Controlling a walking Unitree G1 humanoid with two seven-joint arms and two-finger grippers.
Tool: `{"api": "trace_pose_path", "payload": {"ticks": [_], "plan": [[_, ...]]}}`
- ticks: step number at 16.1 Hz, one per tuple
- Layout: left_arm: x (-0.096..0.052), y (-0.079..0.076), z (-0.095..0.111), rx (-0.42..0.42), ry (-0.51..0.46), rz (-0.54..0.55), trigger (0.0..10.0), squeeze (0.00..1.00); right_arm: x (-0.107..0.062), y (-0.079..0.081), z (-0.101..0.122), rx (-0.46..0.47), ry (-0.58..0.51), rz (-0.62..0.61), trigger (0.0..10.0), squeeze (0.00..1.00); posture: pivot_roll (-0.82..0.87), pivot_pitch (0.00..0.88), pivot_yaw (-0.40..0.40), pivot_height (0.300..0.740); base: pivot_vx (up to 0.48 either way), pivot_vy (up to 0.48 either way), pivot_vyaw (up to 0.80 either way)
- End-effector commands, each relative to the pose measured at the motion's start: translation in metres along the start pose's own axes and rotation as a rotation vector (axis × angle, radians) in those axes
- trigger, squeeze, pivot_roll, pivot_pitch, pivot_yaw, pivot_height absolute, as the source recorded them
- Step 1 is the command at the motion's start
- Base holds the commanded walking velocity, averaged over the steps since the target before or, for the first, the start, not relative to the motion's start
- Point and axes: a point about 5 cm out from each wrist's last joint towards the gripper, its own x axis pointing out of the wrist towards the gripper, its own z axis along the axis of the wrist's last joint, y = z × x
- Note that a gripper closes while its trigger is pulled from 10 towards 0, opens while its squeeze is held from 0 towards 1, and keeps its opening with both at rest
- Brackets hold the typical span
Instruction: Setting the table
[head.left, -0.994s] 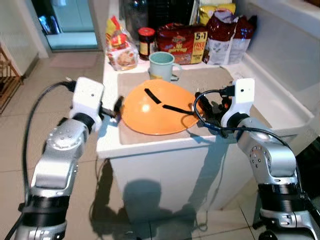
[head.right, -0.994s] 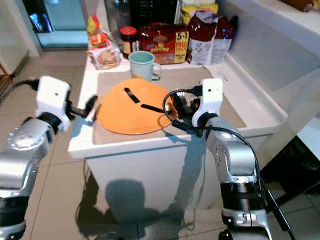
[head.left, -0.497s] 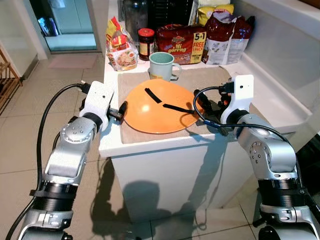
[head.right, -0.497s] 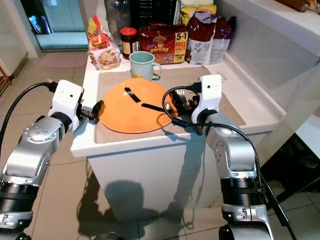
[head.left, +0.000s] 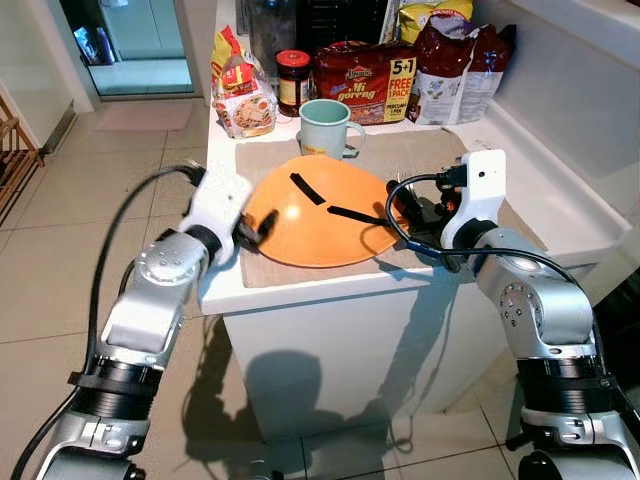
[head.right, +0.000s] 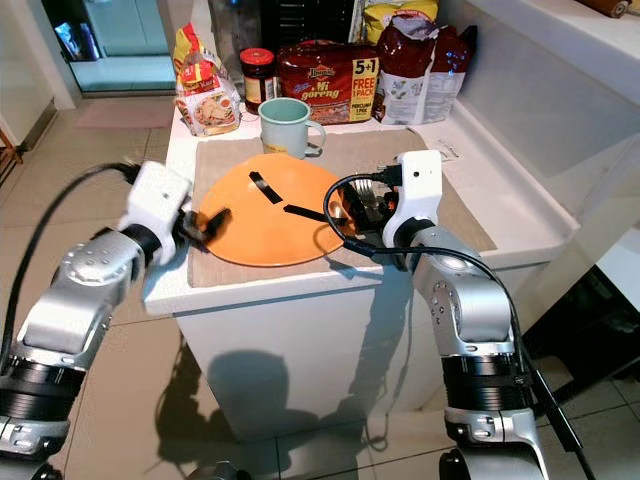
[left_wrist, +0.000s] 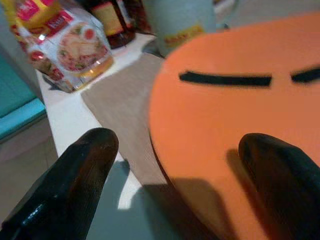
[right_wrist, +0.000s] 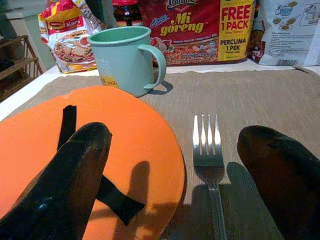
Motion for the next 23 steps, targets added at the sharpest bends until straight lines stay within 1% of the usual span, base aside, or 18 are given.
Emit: {"api": "trace_pose_path", "payload": {"ticks": [1,4,7,8,9,10,11,12,13,14,15,16,17,18,19,21,22,23], "plan": [[0.000,-0.001,-0.008,0.028,0.038,-0.016,10.0,0.00,0.001,-0.002,0.003,-0.006,0.005,0.002,10.0,0.00,0.06,0.000,-0.006,0.740,0.000,0.000,0.00],[-0.001,0.002,-0.020,0.077,0.101,-0.007,10.0,0.00,0.001,-0.004,0.004,0.016,0.004,0.002,10.0,0.00,0.06,0.000,-0.006,0.740,0.000,0.000,0.00],[-0.003,-0.004,-0.026,0.075,0.077,-0.057,10.0,0.00,0.004,-0.007,0.005,0.082,-0.001,0.003,10.0,0.00,0.06,0.000,-0.010,0.740,0.000,0.000,0.00],[-0.004,-0.010,-0.028,0.059,0.053,-0.101,10.0,0.00,0.006,-0.009,0.005,0.127,-0.006,0.003,10.0,0.00,0.06,0.000,-0.009,0.740,0.000,0.000,0.00],[-0.005,-0.014,-0.031,0.057,0.052,-0.118,10.0,0.00,0.008,-0.012,0.005,0.158,-0.011,0.001,10.0,0.00,0.06,0.000,-0.009,0.740,0.000,0.000,0.00],[-0.006,-0.018,-0.037,0.046,0.055,-0.138,10.0,0.00,0.011,-0.017,0.006,0.214,-0.018,0.004,10.0,0.00,0.06,0.000,-0.009,0.740,0.000,0.000,0.00],[-0.007,-0.019,-0.041,0.038,0.066,-0.135,10.0,0.00,0.013,-0.018,0.006,0.292,-0.027,0.038,10.0,0.00,0.06,0.000,-0.010,0.740,0.000,0.000,0.00],[-0.006,-0.019,-0.042,0.033,0.070,-0.132,10.0,0.00,0.014,-0.018,0.006,0.322,-0.027,0.054,10.0,0.00,0.06,0.000,-0.012,0.740,0.000,0.000,0.00],[-0.007,-0.019,-0.045,0.019,0.060,-0.140,10.0,0.00,0.014,-0.019,0.006,0.405,-0.021,0.109,10.0,0.00,0.06,0.000,-0.014,0.740,0.000,0.000,0.00],[-0.007,-0.021,-0.046,0.014,0.050,-0.155,10.0,0.00,0.013,-0.019,0.006,0.466,-0.025,0.151,10.0,0.00,0.06,0.000,-0.014,0.740,0.000,0.000,0.00],[-0.008,-0.022,-0.046,0.011,0.040,-0.165,10.0,0.00,0.012,-0.019,0.005,0.507,-0.023,0.189,10.0,0.25,0.06,0.000,-0.014,0.740,0.000,0.000,0.00],[-0.009,-0.023,-0.047,0.003,0.032,-0.177,10.0,0.00,0.011,-0.020,0.003,0.564,-0.014,0.237,10.0,0.76,0.06,0.000,-0.014,0.740,0.000,0.000,0.00],[-0.009,-0.024,-0.047,0.002,0.028,-0.184,10.0,0.00,0.011,-0.020,0.001,0.601,-0.013,0.265,10.0,0.92,0.06,0.000,-0.014,0.740,0.000,0.000,0.00],[-0.009,-0.025,-0.047,-0.004,0.021,-0.191,10.0,0.00,0.011,-0.022,-0.002,0.652,-0.006,0.280,10.0,1.00,0.06,0.000,-0.011,0.740,0.000,0.000,0.00],[-0.009,-0.025,-0.047,-0.009,0.015,-0.193,10.0,0.00,0.012,-0.024,-0.007,0.681,0.009,0.275,10.0,1.00,0.06,0.000,-0.011,0.740,0.000,0.000,0.00],[-0.009,-0.025,-0.047,-0.016,0.004,-0.200,10.0,0.00,0.014,-0.026,-0.018,0.684,0.068,0.251,10.0,1.00,0.06,0.000,-0.012,0.740,0.000,0.000,0.00],[-0.010,-0.025,-0.047,-0.020,-0.001,-0.204,10.0,0.00,0.015,-0.023,-0.021,0.712,0.090,0.276,10.0,1.00,0.06,0.000,-0.013,0.740,0.000,0.000,0.00],[-0.010,-0.025,-0.047,-0.020,-0.001,-0.206,10.0,0.00,0.016,-0.022,-0.022,0.718,0.095,0.278,10.0,0.97,0.06,0.000,-0.013,0.740,0.000,0.000,0.00]]}}
